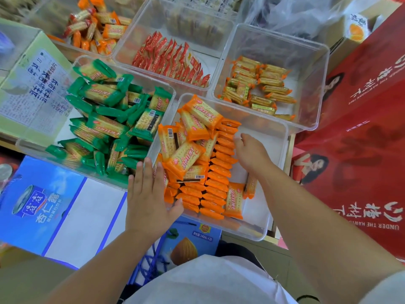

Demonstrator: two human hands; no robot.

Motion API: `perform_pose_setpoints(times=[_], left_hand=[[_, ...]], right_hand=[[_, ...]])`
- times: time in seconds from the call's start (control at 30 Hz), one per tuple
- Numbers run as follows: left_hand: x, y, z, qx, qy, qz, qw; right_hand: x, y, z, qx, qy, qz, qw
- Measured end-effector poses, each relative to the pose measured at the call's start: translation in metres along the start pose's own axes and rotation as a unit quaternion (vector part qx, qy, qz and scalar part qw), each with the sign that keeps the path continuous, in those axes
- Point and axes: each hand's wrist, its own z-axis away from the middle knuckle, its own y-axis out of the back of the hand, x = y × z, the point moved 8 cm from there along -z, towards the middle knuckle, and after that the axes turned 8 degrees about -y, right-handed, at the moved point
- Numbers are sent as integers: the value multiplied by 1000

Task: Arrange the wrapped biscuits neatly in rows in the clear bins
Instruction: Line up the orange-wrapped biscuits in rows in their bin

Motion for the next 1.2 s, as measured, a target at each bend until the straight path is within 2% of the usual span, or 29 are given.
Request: perform_pose_setpoints(times=[0.07, 0.13, 0.17, 0.3, 0.37, 0.43, 0.53, 0.63, 0.73, 0.8, 0.9, 1.03, 1.2], left_hand=[[0, -1, 0, 4, 1, 2, 1000], [-1, -1, 0, 5, 4, 2, 1000], [-1, -1, 0, 3, 4, 0, 1000], [-1, -1, 0, 1, 4, 0, 1000], [0, 0, 0, 2, 5, 4, 1000], [0, 1, 0, 3, 5, 8, 1000], [0, 1, 0, 1, 3, 8, 1000], [0, 1, 0, 0, 1, 8, 1000], [0, 1, -1, -1, 0, 10, 1000], [-1, 0, -1, -5, 1, 6, 1000], [-2, 0, -1, -7, -1, 3, 1000], [0, 2, -1, -17, -1, -4, 1000], [2, 4, -3, -47, 13, -18, 999]], right_hand=[[3, 13, 11, 53, 42, 190, 979], [7, 4, 24, 49, 81, 411, 907], [11, -2, 29, 34, 79, 481, 872], [24, -21, 40, -30, 69, 616, 784], [24, -26, 40, -49, 80, 639, 764], [22, -29, 42, -75, 77, 620, 777], [20, -35, 48, -139, 45, 542, 827], [14, -37, 62, -188, 83, 508, 836], [21, -35, 72, -233, 82, 399, 883], [24, -37, 75, -243, 82, 356, 899], [23, -50, 73, -237, 89, 351, 902], [21, -58, 71, -205, 105, 426, 875], [31, -74, 73, -241, 85, 379, 889]])
